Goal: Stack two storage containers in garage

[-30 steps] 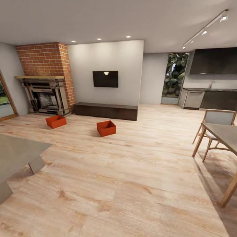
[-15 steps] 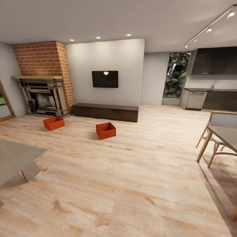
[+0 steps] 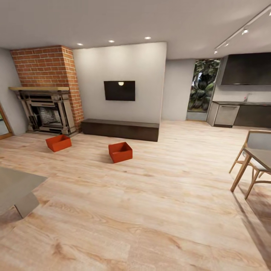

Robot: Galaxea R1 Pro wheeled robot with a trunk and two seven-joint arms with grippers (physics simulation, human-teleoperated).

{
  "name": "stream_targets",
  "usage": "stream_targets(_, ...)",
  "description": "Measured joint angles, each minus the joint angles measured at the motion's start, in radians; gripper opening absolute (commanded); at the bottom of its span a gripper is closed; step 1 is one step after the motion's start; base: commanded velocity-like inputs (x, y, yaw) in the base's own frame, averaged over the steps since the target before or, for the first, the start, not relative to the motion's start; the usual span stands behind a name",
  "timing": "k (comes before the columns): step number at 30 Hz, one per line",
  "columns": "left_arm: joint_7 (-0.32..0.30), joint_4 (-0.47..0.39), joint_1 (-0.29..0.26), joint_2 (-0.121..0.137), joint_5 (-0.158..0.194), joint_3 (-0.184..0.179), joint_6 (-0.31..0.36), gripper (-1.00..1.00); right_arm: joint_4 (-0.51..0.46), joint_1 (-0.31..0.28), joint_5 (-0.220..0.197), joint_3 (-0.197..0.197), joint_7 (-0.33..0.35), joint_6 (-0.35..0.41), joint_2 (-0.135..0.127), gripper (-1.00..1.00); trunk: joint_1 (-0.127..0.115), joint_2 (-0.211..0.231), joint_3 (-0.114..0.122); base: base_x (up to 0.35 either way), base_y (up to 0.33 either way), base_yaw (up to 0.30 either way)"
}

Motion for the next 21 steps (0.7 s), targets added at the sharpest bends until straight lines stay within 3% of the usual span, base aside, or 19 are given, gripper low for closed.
stream_targets(21, 0.001, 0.000, 0.000, 0.002, 0.000, 0.000, 0.000, 1.00, 0.000, 0.000, 0.001, 0.000, 0.000, 0.000, 0.000, 1.00, 0.000, 0.000, 0.000, 0.322, 0.000, 0.000)
